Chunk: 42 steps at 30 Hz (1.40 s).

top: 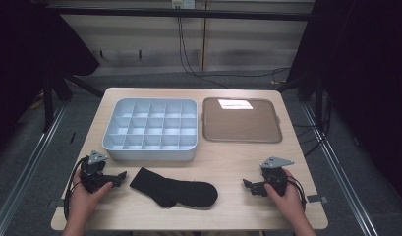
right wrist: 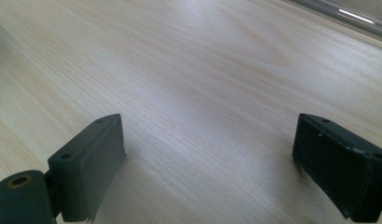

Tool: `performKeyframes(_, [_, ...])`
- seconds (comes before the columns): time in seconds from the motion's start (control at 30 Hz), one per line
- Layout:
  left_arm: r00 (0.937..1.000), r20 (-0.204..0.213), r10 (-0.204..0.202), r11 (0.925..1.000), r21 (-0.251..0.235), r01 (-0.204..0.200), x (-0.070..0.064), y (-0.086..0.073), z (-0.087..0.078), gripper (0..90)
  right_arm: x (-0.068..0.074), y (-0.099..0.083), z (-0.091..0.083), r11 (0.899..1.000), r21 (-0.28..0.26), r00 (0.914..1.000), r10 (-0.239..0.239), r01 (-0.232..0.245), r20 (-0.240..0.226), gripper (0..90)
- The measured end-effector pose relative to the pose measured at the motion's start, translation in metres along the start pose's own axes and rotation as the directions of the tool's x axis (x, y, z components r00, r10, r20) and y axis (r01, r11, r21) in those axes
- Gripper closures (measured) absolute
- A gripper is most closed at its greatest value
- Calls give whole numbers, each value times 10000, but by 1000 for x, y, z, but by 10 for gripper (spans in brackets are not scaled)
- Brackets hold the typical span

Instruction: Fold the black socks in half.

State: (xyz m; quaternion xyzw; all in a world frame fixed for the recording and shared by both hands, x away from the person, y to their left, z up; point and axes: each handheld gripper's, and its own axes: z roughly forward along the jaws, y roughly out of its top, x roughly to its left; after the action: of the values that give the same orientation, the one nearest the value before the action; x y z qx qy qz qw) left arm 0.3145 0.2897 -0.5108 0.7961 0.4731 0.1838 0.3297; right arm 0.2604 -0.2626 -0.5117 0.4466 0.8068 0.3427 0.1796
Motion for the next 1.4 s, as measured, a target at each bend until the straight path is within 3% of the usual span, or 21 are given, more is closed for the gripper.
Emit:
performKeyframes(0.5, [10000, -31, 16, 10000, -9, -16, 0, 1, 0, 0, 0, 1, 1, 10000, 50, 10000, 69, -69, -39, 88])
performKeyframes(0.7, [10000, -82, -31, 10000, -68, 30, 1, -1, -3, 28, -2, 3, 3, 9998, 1, 9993, -207, 207, -297, 91])
performKeyframes(0.77, [10000, -39, -44, 9999, -135, 44, 1, 0, -5, 183, -1, 5, 4, 9996, 26, 9990, -291, 292, -343, 138])
performKeyframes(0.83, [10000, 40, 90, 10000, 1, -90, 0, 1, -8, 217, -1, 6, 3, 9993, 74, 9985, -363, 366, -415, 168])
performKeyframes(0.87, [9993, 357, 57, 10000, -25, -56, -4, 3, -9, 264, 2, 8, 0, 9993, 206, 9981, -315, 326, -523, 249])
performKeyframes(0.9, [9993, 357, 57, 10000, -25, -56, -4, 3, -9, 303, 2, 8, 0, 9993, 206, 9981, -315, 326, -523, 249])
performKeyframes(0.93, [9984, 554, 87, 9999, -71, -84, -8, 7, -11, 318, 2, 10, -2, 9994, 138, 9953, -297, 311, -918, 325])
performKeyframes(1.07, [9987, 422, 268, 9996, -110, -264, -16, 15, -17, 319, 6, 13, -7, 9993, -20, 9930, -377, 377, -1119, 414])
performKeyframes(1.17, [9966, 765, 316, 9993, -217, -300, -21, 21, -24, 321, 14, 19, -11, 9975, -128, 9901, -704, 694, -1214, 505])
performKeyframes(1.23, [9949, 946, 345, 9992, -257, -322, -26, 24, -29, 322, 16, 20, -11, 9981, -145, 9897, -605, 592, -1297, 529])
performKeyframes(1.27, [9937, 1059, 373, 9991, -228, -351, -30, 26, -30, 322, 20, 21, -12, 9975, -43, 9866, -697, 698, -1478, 610])
performKeyframes(1.4, [9871, 1528, 478, 9986, 141, -506, -40, 27, -30, 320, 26, 24, -11, 9945, -10, 9816, -1034, 1046, -1606, 651])
